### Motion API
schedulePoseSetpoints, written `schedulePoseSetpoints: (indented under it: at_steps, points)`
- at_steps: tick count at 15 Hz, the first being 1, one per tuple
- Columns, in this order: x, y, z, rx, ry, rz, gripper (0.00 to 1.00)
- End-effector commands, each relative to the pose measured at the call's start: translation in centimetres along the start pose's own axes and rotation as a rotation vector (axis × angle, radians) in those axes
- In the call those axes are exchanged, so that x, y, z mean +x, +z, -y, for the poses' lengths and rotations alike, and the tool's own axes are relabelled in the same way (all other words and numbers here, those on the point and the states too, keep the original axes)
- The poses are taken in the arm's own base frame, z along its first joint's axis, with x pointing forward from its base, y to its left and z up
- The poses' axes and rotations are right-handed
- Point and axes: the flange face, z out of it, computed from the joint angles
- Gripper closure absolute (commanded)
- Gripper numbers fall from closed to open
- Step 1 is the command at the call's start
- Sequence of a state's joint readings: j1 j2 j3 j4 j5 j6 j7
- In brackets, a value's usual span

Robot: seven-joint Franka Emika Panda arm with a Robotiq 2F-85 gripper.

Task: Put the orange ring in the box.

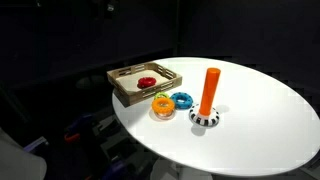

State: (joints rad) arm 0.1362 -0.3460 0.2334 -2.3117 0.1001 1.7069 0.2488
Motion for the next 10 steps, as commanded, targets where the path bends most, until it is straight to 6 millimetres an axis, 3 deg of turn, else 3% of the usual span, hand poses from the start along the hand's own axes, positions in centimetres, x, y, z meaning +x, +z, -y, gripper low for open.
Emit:
schedulePoseSetpoints:
  at_steps: [1, 5, 10]
  points:
    - [0.0, 0.0, 0.0, 0.0, 0.0, 0.0, 0.0]
    - [0.0, 0.0, 0.0, 0.0, 0.0, 0.0, 0.0]
    - [1.8, -2.7, -1.5, -0.001, 0.061, -0.074, 0.0]
